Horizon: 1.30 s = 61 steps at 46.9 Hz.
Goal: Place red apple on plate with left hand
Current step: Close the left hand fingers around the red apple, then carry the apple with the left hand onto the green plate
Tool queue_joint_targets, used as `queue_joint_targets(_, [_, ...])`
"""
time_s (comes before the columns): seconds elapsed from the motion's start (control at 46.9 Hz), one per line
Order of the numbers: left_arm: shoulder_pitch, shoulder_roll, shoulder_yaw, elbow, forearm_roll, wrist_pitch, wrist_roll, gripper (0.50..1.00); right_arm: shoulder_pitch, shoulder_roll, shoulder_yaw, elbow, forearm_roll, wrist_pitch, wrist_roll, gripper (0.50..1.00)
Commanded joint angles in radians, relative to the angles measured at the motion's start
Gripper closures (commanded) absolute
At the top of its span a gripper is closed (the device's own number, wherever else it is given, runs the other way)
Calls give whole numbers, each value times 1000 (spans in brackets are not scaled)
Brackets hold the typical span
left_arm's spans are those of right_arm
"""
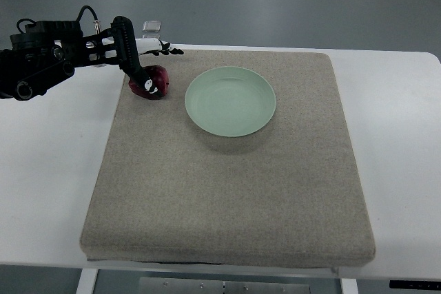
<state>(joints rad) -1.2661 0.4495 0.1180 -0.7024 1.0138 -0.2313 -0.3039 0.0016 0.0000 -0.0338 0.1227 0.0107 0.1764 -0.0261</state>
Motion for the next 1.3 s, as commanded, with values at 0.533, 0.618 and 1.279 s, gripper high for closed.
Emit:
queue_joint_targets(0.533, [17,-6,48,11,45,50,0,510,0,0,0,0,0,0,0,568])
queue_joint_targets(0.618, [21,-6,48,11,46,50,0,514,0,0,0,0,0,0,0,568])
queue_joint_targets(1.279, [19,-8,49,52,65,55,6,969,0,0,0,0,0,0,0,570])
